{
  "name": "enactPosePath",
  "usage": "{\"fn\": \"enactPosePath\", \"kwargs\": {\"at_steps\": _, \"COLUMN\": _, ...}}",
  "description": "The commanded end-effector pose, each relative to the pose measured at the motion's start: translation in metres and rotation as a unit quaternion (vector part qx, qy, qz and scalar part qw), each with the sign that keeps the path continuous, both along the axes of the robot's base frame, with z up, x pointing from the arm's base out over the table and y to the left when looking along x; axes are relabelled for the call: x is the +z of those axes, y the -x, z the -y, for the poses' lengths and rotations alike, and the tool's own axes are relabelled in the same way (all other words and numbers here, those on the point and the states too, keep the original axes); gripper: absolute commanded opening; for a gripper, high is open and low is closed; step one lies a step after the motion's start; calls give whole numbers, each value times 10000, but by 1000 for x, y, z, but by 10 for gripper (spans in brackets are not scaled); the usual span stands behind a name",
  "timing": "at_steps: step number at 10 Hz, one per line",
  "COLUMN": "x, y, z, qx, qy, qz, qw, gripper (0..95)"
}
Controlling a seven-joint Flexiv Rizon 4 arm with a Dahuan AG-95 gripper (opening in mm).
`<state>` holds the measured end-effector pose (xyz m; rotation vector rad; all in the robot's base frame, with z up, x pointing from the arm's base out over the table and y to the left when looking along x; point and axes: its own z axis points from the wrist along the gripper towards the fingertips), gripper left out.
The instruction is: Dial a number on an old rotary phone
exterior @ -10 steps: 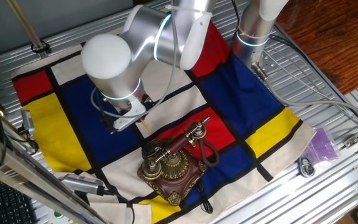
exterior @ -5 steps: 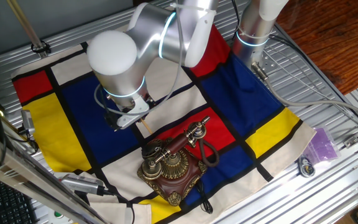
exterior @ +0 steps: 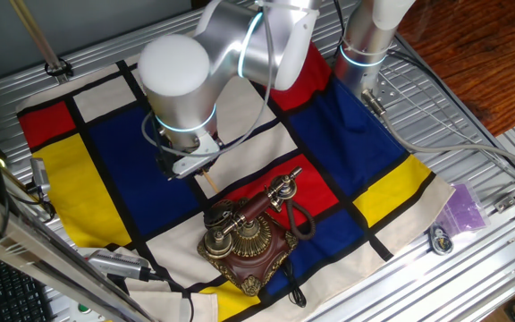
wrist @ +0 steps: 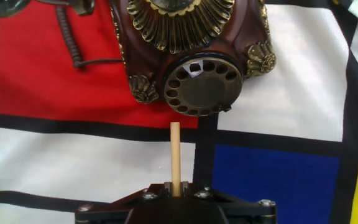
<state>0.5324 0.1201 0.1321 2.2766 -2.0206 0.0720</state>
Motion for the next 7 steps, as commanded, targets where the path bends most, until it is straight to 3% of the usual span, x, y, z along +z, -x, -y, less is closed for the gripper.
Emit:
{"fn": "enactPosePath", "kwargs": {"at_steps": 1, "x": 0, "y": -1, "z": 0, "qx": 17, "qy": -16, "qz": 4, "qw": 10000, "gripper": 0}}
{"fn": "enactPosePath", "kwargs": {"at_steps": 3, "x": 0, "y": -4, "z": -2, "qx": 68, "qy": -25, "qz": 7, "qw": 10000, "gripper": 0}}
{"fn": "enactPosePath", "kwargs": {"at_steps": 6, "x": 8, "y": -25, "z": -13, "qx": 186, "qy": 100, "qz": -46, "qw": 9998, "gripper": 0}}
{"fn": "enactPosePath", "kwargs": {"at_steps": 7, "x": 6, "y": -28, "z": -18, "qx": 171, "qy": 95, "qz": -33, "qw": 9998, "gripper": 0}}
